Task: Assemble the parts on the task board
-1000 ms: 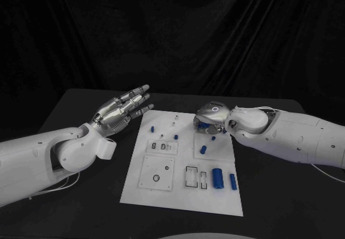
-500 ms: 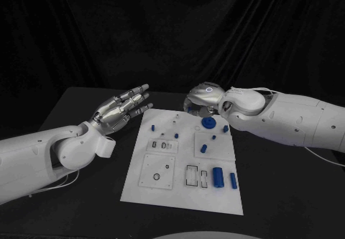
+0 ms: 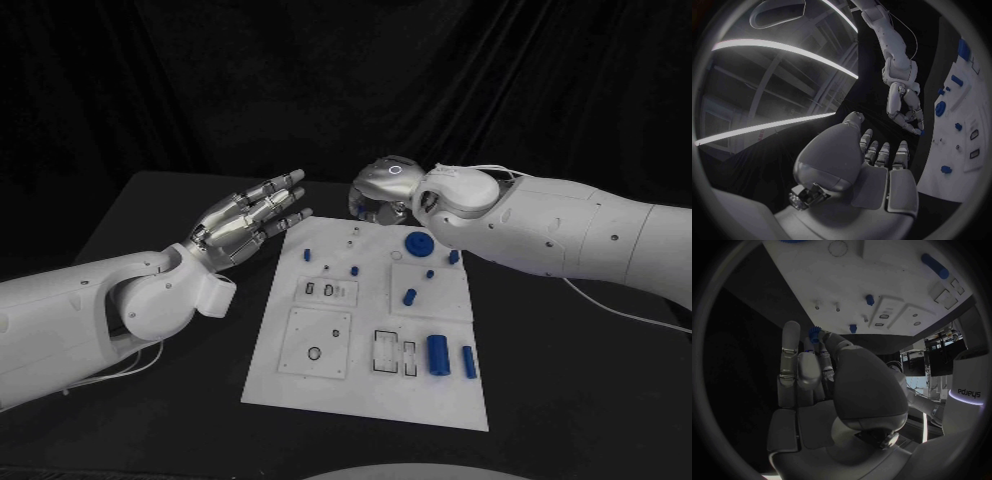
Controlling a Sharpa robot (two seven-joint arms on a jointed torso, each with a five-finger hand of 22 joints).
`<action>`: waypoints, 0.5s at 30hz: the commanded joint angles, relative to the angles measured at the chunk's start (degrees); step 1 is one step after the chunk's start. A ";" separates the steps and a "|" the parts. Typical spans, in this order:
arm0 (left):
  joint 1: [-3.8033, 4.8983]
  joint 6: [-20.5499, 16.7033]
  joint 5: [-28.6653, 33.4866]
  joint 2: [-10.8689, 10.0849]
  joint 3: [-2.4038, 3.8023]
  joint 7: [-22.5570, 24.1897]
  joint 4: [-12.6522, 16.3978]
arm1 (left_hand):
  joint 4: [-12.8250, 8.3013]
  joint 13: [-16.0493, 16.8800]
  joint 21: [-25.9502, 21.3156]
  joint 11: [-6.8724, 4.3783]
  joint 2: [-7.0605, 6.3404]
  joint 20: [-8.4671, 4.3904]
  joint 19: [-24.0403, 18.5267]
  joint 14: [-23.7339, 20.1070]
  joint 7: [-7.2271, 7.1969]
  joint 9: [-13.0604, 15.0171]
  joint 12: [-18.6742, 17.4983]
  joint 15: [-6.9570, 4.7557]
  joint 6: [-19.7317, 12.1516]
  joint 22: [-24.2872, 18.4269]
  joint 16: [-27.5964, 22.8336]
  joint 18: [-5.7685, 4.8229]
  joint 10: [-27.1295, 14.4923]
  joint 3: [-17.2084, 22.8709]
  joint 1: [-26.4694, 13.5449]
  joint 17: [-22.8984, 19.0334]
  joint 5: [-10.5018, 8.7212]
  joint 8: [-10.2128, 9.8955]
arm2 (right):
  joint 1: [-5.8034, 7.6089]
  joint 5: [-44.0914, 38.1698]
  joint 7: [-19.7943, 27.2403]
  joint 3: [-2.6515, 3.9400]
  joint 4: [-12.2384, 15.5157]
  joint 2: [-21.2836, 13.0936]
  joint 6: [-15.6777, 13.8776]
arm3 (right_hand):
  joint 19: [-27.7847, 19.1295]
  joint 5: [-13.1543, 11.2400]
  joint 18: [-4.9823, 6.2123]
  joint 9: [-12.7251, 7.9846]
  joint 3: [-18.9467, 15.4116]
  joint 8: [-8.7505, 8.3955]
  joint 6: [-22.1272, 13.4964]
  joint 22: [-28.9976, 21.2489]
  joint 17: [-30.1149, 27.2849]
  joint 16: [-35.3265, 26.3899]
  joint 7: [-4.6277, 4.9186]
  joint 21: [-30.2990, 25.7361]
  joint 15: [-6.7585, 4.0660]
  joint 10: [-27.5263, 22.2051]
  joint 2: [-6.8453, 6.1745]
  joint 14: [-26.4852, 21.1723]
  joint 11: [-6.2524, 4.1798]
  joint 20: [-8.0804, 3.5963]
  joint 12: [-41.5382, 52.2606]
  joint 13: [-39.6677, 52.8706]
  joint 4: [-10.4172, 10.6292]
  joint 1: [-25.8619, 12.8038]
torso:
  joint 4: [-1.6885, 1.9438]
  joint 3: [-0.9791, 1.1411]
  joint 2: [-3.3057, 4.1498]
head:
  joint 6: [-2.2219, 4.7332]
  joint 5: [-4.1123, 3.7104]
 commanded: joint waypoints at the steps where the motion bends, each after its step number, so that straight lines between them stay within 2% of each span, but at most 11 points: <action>1: 0.00 1.12 -0.10 0.22 0.04 0.28 -0.18 | -0.10 0.04 0.21 0.35 -0.17 0.17 0.17 0.14 -0.13 0.04 0.27 0.31 0.35 0.06 0.32 1.05 0.16 0.40 0.47 0.03 0.31 0.27 | -0.20 0.62 0.58 0.03 -1.01 0.58 0.34 | -0.40 -0.17 -0.01 -0.09 0.42 -0.32 -0.15 0.10 -0.03 0.21 0.18 0.22 0.47 2.85 -0.06 0.77 -2.35 -0.02 -0.31 -0.02 0.02 0.40 | 0.56 -0.15 0.46 | 0.10 -0.25; 3: 0.00 1.16 -0.10 0.33 0.04 0.27 -0.33 | -0.10 0.04 0.21 0.35 -0.17 0.17 0.17 0.14 -0.13 0.04 0.27 0.31 0.35 0.06 0.32 1.05 0.16 0.40 0.47 0.03 0.31 0.27 | -0.30 0.63 0.60 0.03 -1.52 0.90 0.43 | -0.48 -0.17 -0.01 -0.11 0.46 -0.40 -0.19 0.17 0.00 0.23 0.20 0.24 0.50 2.85 -0.06 0.74 -2.32 0.01 -0.41 -0.05 0.04 0.42 | 0.59 -0.16 0.69 | 0.26 -0.37; 8: 0.00 1.23 -0.10 0.55 0.04 0.32 -0.58 | -0.10 0.04 0.21 0.35 -0.17 0.17 0.17 0.14 -0.13 0.04 0.27 0.31 0.35 0.06 0.32 1.05 0.16 0.40 0.47 0.03 0.31 0.27 | -0.48 0.64 0.60 0.03 -2.22 1.33 0.54 | -0.65 -0.18 0.00 -0.17 0.56 -0.61 -0.34 0.34 0.06 0.26 0.25 0.32 0.57 2.82 -0.11 0.68 -2.26 0.09 -0.65 -0.10 0.06 0.47 | 1.30 -0.26 1.14 | 0.75 -1.02; 15: -0.01 1.25 -0.10 0.63 0.04 0.34 -0.60 | -0.14 0.03 0.22 0.35 -0.13 0.15 0.17 0.15 -0.11 0.07 0.25 0.33 0.54 0.06 0.34 1.04 0.14 0.52 0.48 0.04 0.33 0.33 | -0.76 0.65 0.39 0.03 -2.93 1.61 1.54 | -0.99 -0.06 0.05 -0.29 0.76 -1.02 -0.64 0.66 -0.01 0.15 0.30 0.46 0.55 2.79 -0.16 0.52 -2.16 0.15 -1.06 -0.16 0.06 0.62 | 1.41 -0.32 1.25 | 0.90 -1.16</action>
